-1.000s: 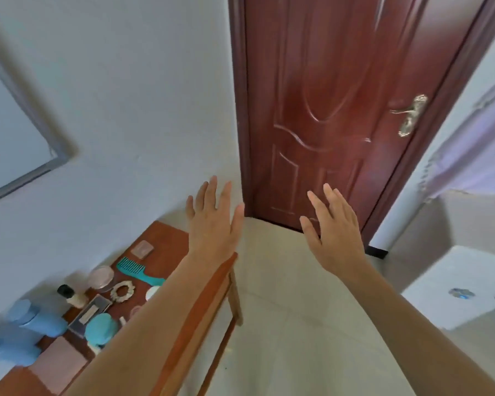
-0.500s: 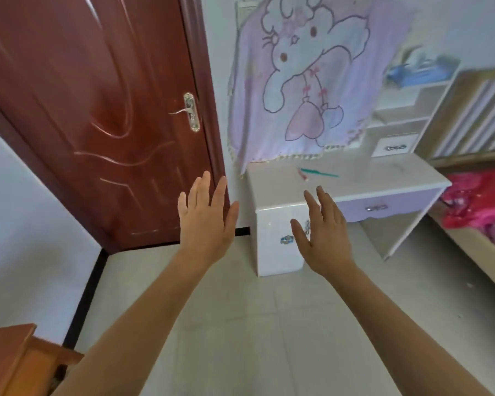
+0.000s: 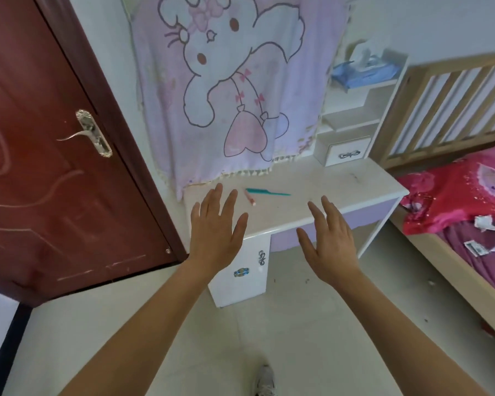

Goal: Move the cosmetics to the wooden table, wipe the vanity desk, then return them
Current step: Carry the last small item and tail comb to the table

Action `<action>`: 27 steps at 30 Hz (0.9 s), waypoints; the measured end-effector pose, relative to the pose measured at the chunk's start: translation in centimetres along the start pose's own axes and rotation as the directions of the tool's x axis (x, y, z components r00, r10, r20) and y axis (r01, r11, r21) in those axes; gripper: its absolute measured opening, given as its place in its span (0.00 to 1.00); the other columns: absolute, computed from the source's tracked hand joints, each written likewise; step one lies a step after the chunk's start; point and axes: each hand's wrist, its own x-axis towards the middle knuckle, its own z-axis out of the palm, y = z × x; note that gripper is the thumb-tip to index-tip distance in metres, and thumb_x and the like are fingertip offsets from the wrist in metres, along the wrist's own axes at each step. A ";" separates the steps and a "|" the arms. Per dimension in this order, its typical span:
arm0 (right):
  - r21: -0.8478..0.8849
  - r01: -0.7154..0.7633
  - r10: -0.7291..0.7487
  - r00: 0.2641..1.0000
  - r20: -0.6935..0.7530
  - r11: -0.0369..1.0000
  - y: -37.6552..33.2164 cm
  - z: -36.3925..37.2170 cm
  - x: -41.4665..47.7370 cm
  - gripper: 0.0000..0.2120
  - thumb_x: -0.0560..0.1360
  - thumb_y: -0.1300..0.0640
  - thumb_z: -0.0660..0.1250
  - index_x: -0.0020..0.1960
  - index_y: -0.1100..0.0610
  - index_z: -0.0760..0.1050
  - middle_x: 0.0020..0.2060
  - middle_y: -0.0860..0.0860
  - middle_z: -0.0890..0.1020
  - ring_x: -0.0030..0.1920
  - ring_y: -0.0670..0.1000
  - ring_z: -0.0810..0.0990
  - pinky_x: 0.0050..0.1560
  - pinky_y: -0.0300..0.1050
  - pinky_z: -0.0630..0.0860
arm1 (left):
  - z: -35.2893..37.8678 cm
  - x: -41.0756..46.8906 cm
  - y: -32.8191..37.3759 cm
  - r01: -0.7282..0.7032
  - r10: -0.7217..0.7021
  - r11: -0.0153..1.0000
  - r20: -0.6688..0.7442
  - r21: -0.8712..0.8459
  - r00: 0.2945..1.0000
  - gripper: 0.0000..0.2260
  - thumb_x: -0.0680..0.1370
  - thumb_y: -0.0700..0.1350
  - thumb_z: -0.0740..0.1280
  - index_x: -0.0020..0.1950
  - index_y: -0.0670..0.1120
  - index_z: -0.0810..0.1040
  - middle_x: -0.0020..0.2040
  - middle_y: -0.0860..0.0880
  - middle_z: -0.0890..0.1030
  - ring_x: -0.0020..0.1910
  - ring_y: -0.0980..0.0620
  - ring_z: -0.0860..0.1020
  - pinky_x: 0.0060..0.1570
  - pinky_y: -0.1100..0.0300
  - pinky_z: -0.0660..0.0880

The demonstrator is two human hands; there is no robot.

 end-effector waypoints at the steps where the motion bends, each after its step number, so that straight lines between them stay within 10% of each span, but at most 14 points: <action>1: -0.005 -0.010 0.010 1.000 0.003 1.000 0.8 0.2 2.2 0.28 0.82 0.43 0.56 0.77 0.54 0.60 0.78 0.57 0.59 0.76 0.61 0.61 0.72 0.59 0.62 | 0.9 2.3 0.1 0.008 -0.008 1.000 0.004 -0.014 1.000 0.24 0.81 0.56 0.56 0.74 0.46 0.68 0.75 0.39 0.64 0.73 0.39 0.65 0.68 0.38 0.63; 14: 0.030 0.030 -0.029 0.999 -0.033 0.999 10.1 3.2 25.3 0.28 0.81 0.44 0.57 0.75 0.56 0.63 0.75 0.60 0.64 0.73 0.63 0.65 0.68 0.58 0.67 | 8.3 25.7 1.8 0.020 -0.025 0.996 0.054 0.083 0.998 0.26 0.81 0.60 0.50 0.76 0.49 0.63 0.77 0.43 0.60 0.75 0.42 0.61 0.71 0.40 0.60; 27: 0.116 0.228 -0.255 0.899 0.357 0.967 17.0 15.3 42.7 0.29 0.81 0.48 0.60 0.78 0.56 0.58 0.77 0.58 0.61 0.77 0.60 0.60 0.74 0.58 0.62 | 19.2 33.4 -1.3 0.352 -0.379 0.919 0.158 0.178 0.912 0.24 0.81 0.56 0.56 0.74 0.45 0.67 0.74 0.39 0.66 0.71 0.38 0.67 0.67 0.38 0.67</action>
